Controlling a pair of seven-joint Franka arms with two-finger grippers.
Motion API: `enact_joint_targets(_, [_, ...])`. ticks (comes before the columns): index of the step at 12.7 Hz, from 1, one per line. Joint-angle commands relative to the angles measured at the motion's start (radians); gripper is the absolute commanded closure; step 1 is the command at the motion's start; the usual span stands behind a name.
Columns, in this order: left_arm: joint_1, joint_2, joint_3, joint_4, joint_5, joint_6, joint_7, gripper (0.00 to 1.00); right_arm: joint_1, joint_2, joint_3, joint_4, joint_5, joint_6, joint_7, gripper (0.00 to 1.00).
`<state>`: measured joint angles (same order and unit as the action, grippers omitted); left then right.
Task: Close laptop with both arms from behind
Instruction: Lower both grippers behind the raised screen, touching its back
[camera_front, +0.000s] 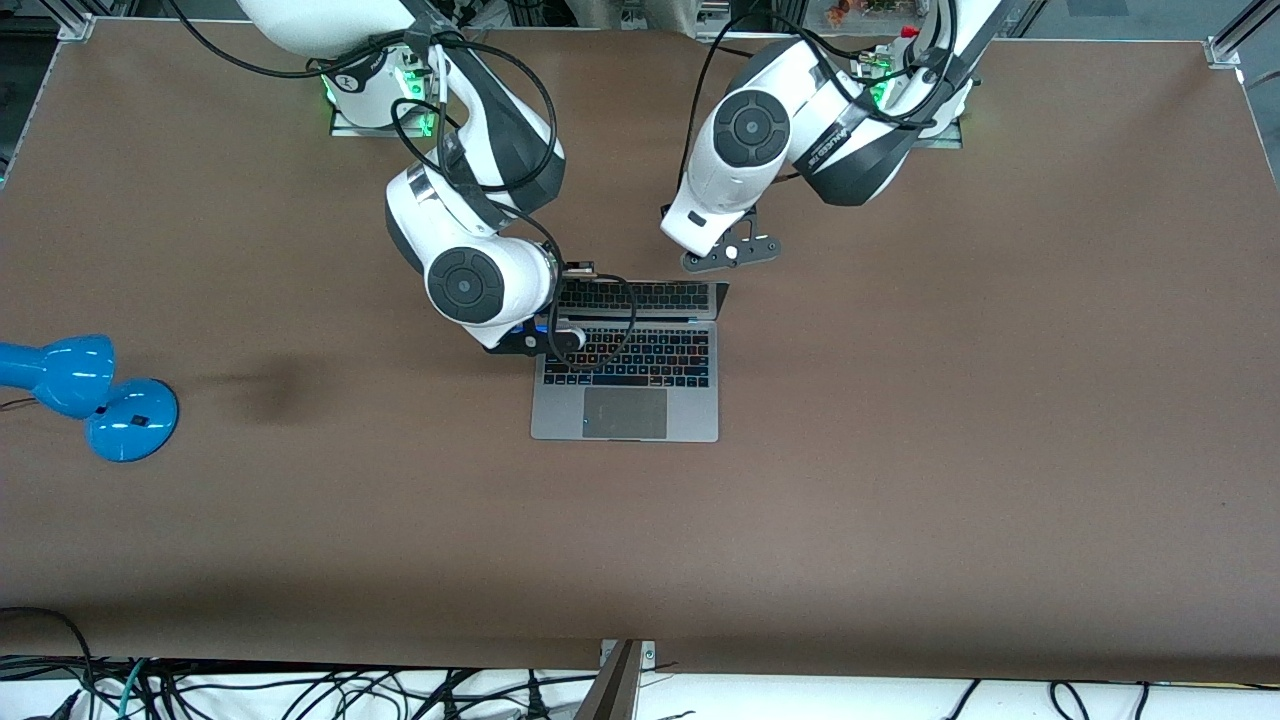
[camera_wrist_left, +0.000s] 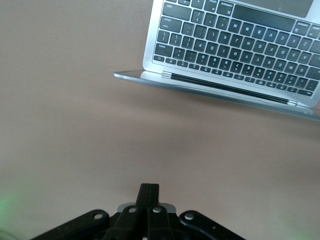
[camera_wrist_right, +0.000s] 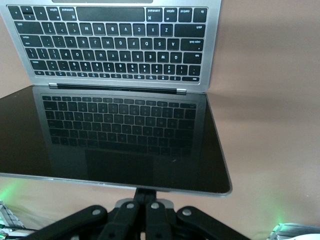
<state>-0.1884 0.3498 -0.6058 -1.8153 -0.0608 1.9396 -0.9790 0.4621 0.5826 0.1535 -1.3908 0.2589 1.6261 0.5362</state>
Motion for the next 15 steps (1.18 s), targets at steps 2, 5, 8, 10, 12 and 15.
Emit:
enact_joint_targets(2, [-0.006,0.041,0.003,0.019,0.035,0.032,-0.029,1.00,-0.005,-0.001,0.000,-0.001,-0.001,0.029,-0.013,1.00])
enact_joint_targets(5, [-0.006,0.083,0.003,0.060,0.131,0.032,-0.067,1.00,-0.006,0.008,0.000,-0.001,-0.001,0.061,-0.015,1.00])
enact_joint_targets(8, [-0.008,0.109,0.003,0.086,0.190,0.050,-0.090,1.00,-0.006,0.014,0.000,-0.001,-0.001,0.074,-0.015,1.00])
enact_joint_targets(10, [-0.008,0.133,0.004,0.106,0.202,0.052,-0.090,1.00,-0.006,0.022,0.000,-0.001,-0.003,0.099,-0.015,1.00])
enact_joint_targets(12, [-0.008,0.159,0.006,0.135,0.257,0.052,-0.093,1.00,-0.006,0.028,0.000,0.001,-0.006,0.122,-0.016,1.00])
enact_joint_targets(15, [-0.008,0.201,0.008,0.177,0.265,0.052,-0.092,1.00,-0.006,0.034,0.000,0.003,-0.010,0.127,-0.016,1.00])
